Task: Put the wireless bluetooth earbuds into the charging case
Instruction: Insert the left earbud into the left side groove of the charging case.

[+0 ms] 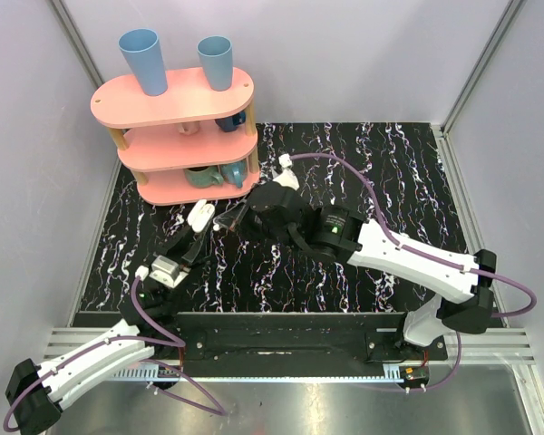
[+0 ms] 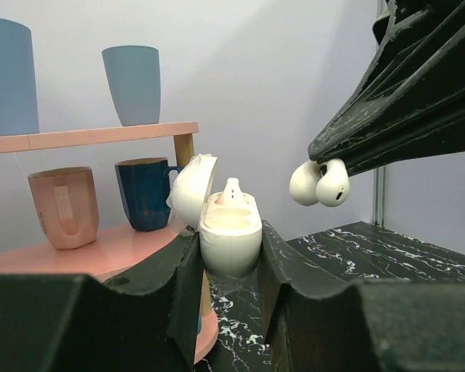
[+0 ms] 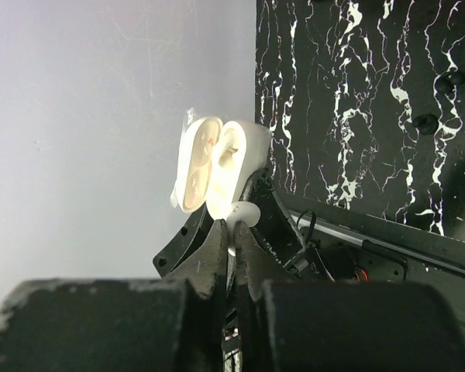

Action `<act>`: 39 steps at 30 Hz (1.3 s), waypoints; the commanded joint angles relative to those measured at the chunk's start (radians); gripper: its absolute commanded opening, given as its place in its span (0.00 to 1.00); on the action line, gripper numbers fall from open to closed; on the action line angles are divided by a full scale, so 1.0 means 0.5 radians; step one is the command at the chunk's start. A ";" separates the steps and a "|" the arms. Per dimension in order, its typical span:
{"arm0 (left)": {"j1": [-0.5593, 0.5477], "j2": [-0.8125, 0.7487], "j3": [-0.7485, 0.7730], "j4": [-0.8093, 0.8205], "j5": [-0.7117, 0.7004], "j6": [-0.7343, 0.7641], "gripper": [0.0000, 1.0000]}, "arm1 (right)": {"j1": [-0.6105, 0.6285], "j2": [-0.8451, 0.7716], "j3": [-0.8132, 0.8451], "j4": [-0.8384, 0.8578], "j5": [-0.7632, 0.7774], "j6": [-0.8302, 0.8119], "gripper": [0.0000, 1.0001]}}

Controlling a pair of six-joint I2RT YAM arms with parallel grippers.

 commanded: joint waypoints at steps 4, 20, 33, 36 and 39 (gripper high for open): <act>0.005 0.048 -0.142 0.162 0.014 0.015 0.00 | 0.087 0.108 0.220 -0.123 0.178 0.019 0.00; 0.005 0.134 -0.169 0.260 0.005 0.048 0.00 | 0.111 0.228 0.343 -0.117 0.295 -0.024 0.00; 0.005 0.143 -0.160 0.242 -0.053 0.039 0.00 | 0.139 0.280 0.423 -0.098 0.362 -0.055 0.00; 0.005 0.146 -0.160 0.239 -0.059 0.042 0.00 | 0.191 0.302 0.453 -0.101 0.488 -0.101 0.00; 0.005 0.149 -0.160 0.239 -0.063 0.042 0.00 | 0.191 0.333 0.469 -0.108 0.494 -0.101 0.00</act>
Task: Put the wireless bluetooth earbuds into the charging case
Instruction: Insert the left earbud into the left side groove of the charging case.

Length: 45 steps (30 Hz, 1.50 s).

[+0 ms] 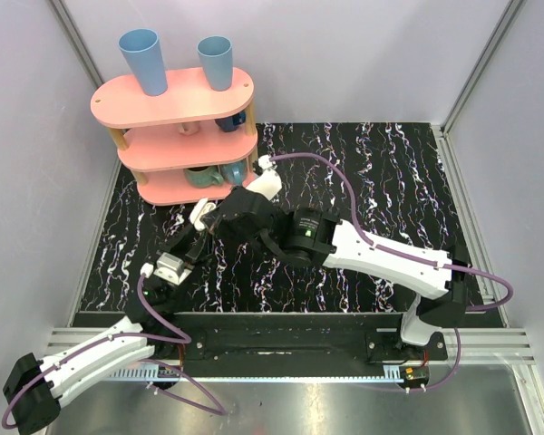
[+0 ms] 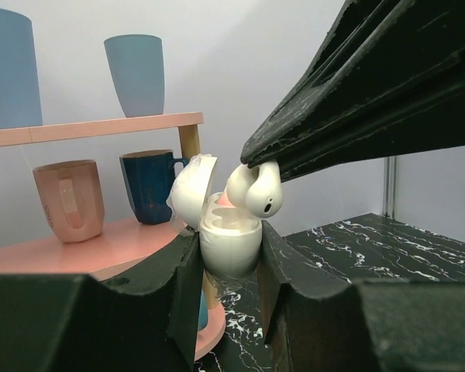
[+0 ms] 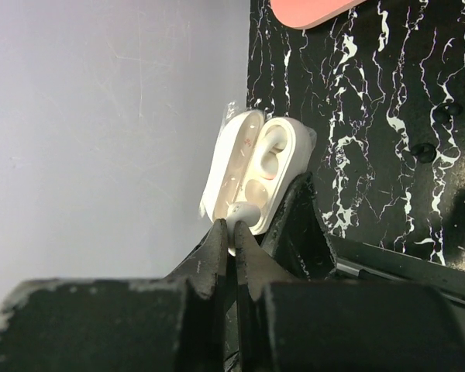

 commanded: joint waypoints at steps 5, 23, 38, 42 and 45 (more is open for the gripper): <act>0.003 -0.007 -0.160 0.130 -0.020 -0.006 0.00 | 0.030 0.092 0.127 0.018 0.177 -0.025 0.00; 0.000 -0.020 -0.154 0.151 -0.026 -0.006 0.00 | 0.033 0.208 0.155 -0.163 0.312 0.226 0.00; 0.000 0.039 -0.154 0.222 -0.029 0.013 0.00 | 0.036 0.334 0.238 -0.228 0.250 0.236 0.00; 0.003 0.033 -0.157 0.219 -0.035 0.009 0.00 | 0.033 0.349 0.247 -0.228 0.238 0.184 0.00; 0.003 0.017 -0.154 0.209 -0.047 0.006 0.00 | 0.033 0.325 0.201 -0.179 0.241 0.162 0.10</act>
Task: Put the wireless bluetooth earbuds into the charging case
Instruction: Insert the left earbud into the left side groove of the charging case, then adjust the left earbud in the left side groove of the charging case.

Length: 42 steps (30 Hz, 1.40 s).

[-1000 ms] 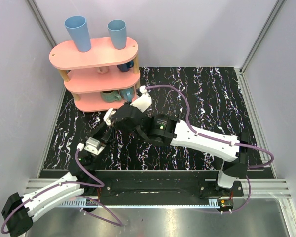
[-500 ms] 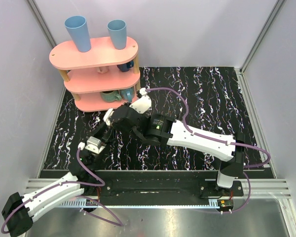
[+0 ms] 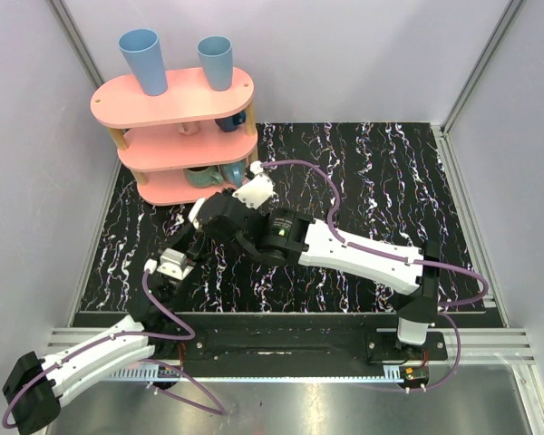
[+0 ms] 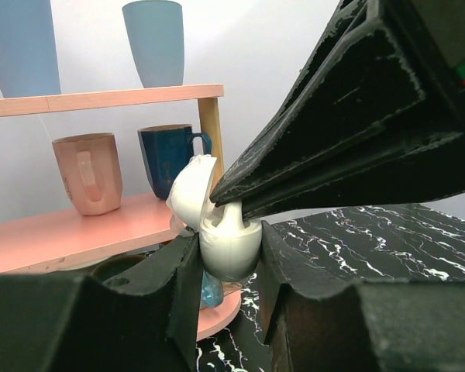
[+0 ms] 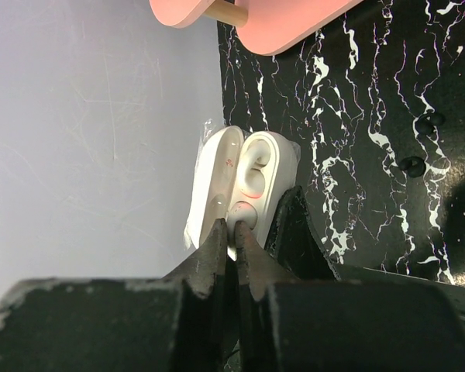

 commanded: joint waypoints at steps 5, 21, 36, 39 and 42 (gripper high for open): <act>-0.011 -0.038 -0.141 0.226 0.077 -0.015 0.00 | 0.010 -0.068 -0.150 0.077 0.031 -0.079 0.18; -0.011 -0.078 -0.160 0.205 0.028 -0.015 0.00 | 0.022 -0.323 -0.371 0.212 0.153 -0.135 0.36; -0.008 -0.381 -0.089 -0.263 0.248 -0.278 0.00 | 0.025 -1.031 -1.352 1.717 -0.248 -1.542 0.39; -0.011 -0.492 0.021 -0.546 0.383 -0.389 0.00 | 0.022 -1.151 -1.491 1.774 -0.447 -1.846 0.39; -0.008 -0.544 0.141 -0.840 0.586 -0.490 0.00 | 0.022 -1.182 -1.421 1.576 -0.580 -2.140 0.38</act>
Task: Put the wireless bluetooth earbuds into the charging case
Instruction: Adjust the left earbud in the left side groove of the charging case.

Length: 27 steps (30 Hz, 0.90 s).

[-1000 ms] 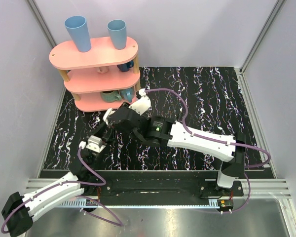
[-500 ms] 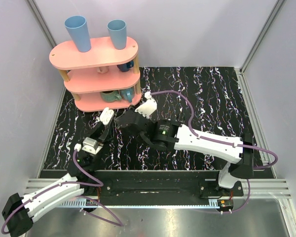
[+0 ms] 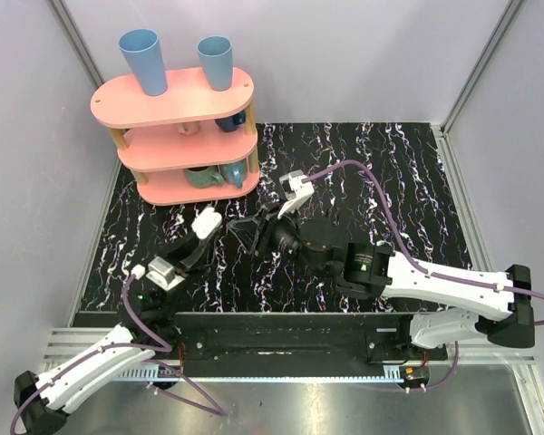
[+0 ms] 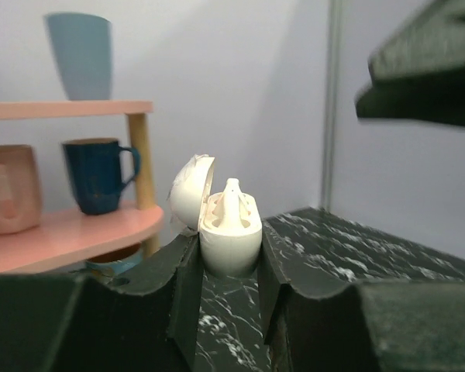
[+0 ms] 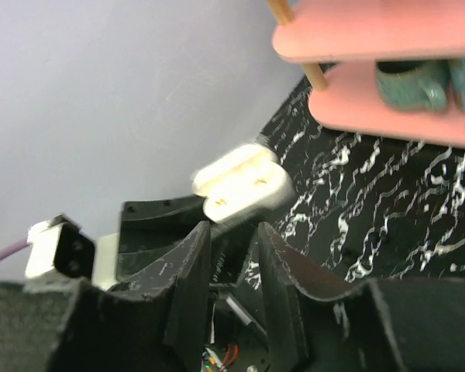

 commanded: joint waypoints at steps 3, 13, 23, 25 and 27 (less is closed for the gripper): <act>-0.002 -0.048 0.217 -0.536 0.485 -0.276 0.00 | 0.004 -0.089 0.125 -0.016 -0.407 -0.861 0.34; -0.002 0.069 0.334 -0.487 0.712 -0.366 0.00 | 0.004 -0.003 0.221 -0.315 -0.463 -0.935 0.27; -0.002 0.062 0.328 -0.456 0.718 -0.375 0.00 | 0.001 0.067 0.218 -0.306 -0.340 -0.877 0.20; -0.002 0.066 0.331 -0.456 0.721 -0.375 0.00 | 0.001 0.077 0.206 -0.290 -0.306 -0.861 0.19; -0.002 0.066 0.331 -0.456 0.715 -0.375 0.00 | 0.001 0.074 0.181 -0.248 -0.337 -0.873 0.18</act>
